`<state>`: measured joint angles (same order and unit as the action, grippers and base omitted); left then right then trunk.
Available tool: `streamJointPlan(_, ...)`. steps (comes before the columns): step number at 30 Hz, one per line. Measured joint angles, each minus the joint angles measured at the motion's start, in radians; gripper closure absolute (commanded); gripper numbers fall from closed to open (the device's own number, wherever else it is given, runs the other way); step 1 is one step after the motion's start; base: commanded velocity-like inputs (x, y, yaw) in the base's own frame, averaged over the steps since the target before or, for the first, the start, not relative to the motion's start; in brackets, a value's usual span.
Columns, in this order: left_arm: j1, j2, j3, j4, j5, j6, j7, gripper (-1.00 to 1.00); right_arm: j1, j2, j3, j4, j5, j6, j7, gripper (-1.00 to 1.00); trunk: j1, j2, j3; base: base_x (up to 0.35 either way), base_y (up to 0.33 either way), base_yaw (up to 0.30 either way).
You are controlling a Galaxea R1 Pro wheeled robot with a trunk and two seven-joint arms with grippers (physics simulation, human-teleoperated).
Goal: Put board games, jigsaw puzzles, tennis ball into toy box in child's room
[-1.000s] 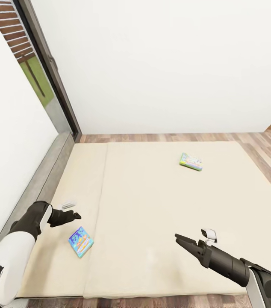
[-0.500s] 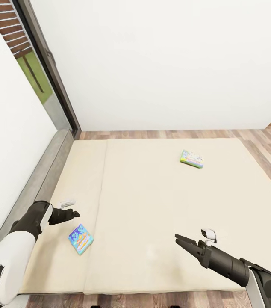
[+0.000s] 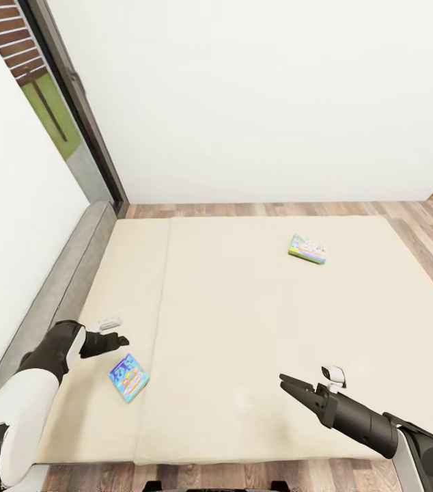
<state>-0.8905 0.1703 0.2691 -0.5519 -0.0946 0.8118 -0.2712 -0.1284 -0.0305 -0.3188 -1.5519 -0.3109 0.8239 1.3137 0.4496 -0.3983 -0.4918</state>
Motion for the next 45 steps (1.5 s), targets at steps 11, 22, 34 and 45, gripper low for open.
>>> streamJointPlan(11,0.000,-0.004,0.000,0.000,0.002,-0.026,0.000,-1.00,0.000,0.000,0.000,0.001,0.000,-0.001,0.000,-1.00,0.000,0.000,-0.018,0.000,0.000,0.000)
streamJointPlan(22,0.000,-0.004,0.000,0.000,0.004,-0.031,0.000,-1.00,0.000,0.000,0.000,0.001,0.000,-0.003,0.000,-1.00,0.000,0.000,-0.036,0.000,0.000,0.000)
streamJointPlan(34,0.000,-0.005,0.001,0.004,0.002,-0.102,0.007,-1.00,0.000,0.000,0.000,0.001,0.000,-0.004,0.000,-1.00,0.000,0.000,-0.056,0.000,0.000,0.000)
streamJointPlan(45,0.000,-0.005,0.000,0.015,0.004,-0.127,0.041,-1.00,0.000,0.000,0.000,0.000,-0.003,-0.002,0.000,-1.00,0.000,0.000,-0.074,0.000,0.000,0.000)
